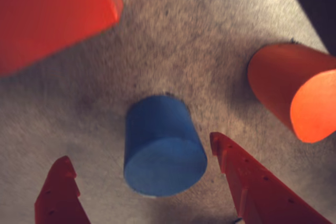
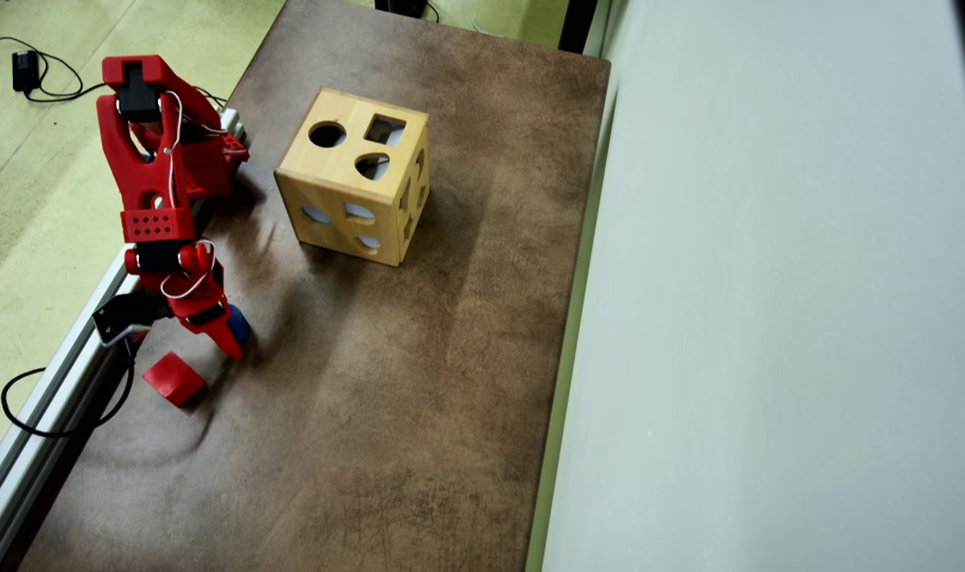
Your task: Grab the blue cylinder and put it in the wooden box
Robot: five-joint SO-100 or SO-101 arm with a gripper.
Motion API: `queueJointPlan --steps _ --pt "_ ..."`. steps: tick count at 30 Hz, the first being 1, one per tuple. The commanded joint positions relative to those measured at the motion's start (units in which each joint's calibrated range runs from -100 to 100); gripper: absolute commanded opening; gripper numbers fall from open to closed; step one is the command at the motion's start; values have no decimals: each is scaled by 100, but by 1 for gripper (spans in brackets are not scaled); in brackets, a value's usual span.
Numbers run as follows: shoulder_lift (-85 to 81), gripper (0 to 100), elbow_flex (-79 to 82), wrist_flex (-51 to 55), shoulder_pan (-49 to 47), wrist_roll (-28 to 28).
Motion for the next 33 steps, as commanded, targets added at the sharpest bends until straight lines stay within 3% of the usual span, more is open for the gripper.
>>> queueJointPlan --steps 1,33 --pt "-59 40 -147 -34 -175 20" --pt "213 39 -84 39 182 -39"
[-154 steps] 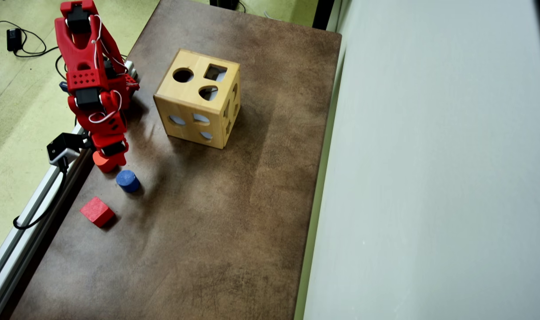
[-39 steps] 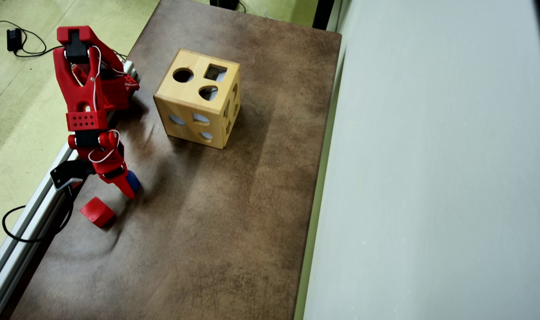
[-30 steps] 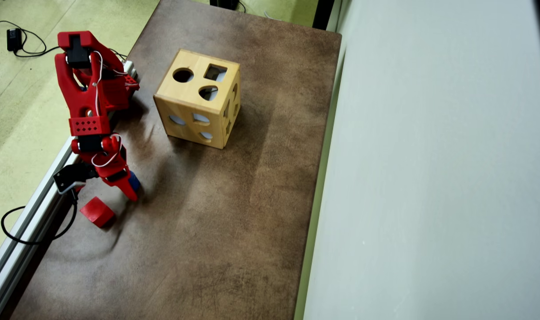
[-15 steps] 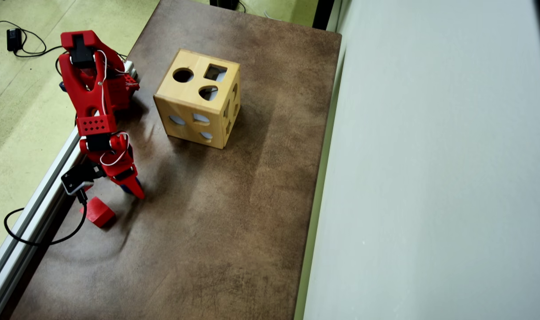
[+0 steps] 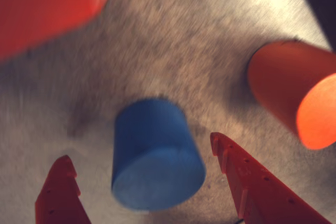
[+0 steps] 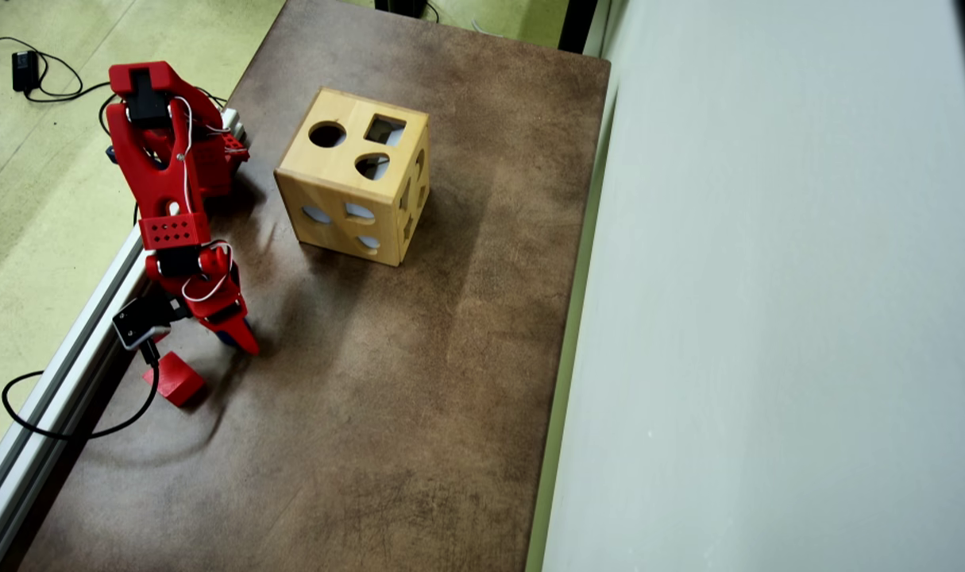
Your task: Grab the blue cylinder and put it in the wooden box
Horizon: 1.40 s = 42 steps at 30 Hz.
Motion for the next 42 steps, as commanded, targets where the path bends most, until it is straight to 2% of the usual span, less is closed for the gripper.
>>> queueJointPlan --steps 1,42 --pt "-67 39 -84 -2 132 -20" --pt "-41 39 -102 -50 -113 5"
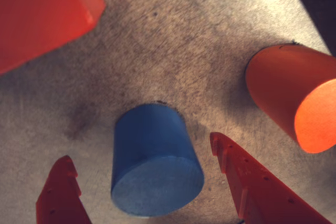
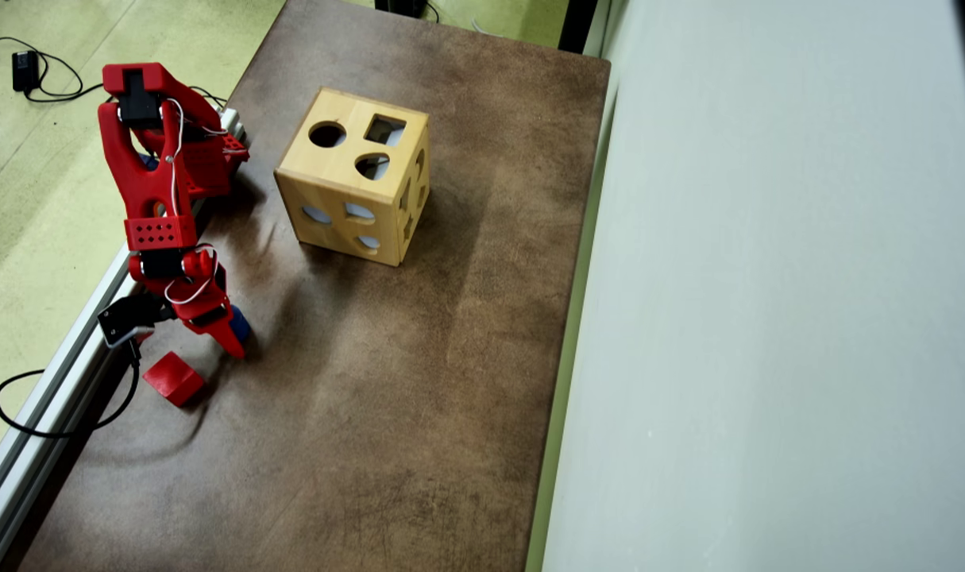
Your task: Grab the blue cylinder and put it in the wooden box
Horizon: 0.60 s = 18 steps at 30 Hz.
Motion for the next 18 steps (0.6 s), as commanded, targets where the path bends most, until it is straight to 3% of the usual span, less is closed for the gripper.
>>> queueJointPlan --steps 1,9,18 --pt "-50 39 -102 -10 -91 -5" --pt "-50 39 -93 -10 -39 -15" --pt "-50 30 -147 -10 -47 -20"
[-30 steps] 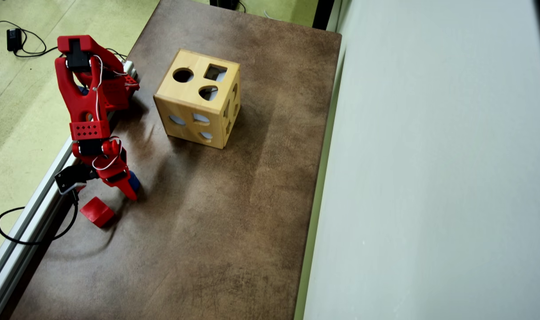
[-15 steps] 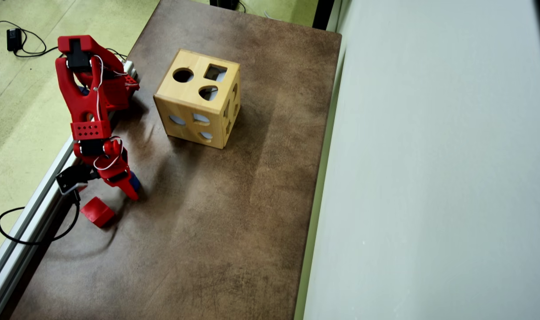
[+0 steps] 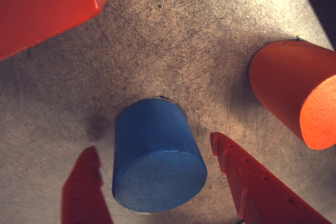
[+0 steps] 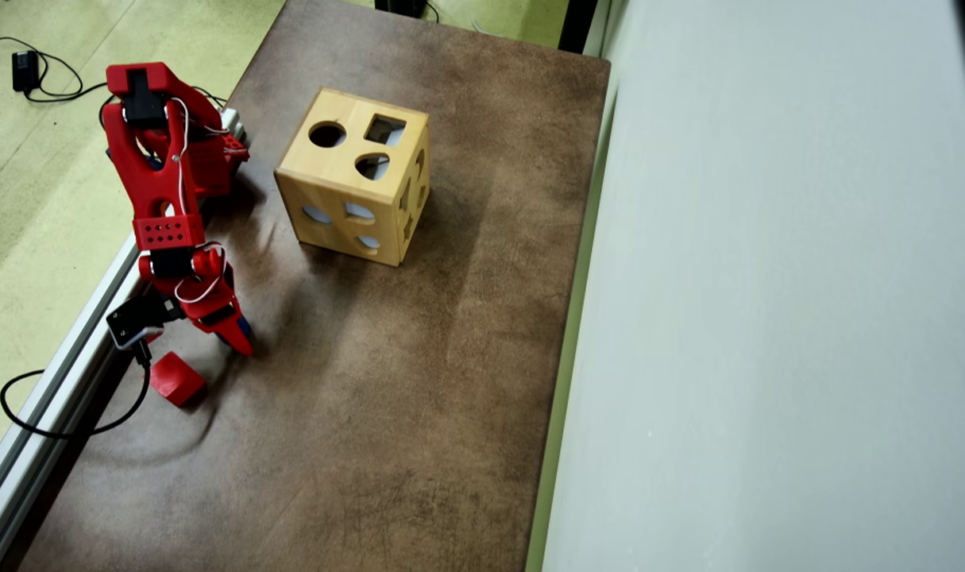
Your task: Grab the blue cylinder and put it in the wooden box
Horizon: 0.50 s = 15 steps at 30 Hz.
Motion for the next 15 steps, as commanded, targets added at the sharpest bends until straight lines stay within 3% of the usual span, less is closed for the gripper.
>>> queueJointPlan --steps 1,15 --pt "-58 30 -147 -10 3 -20" --pt "-135 30 -102 -10 48 -24"
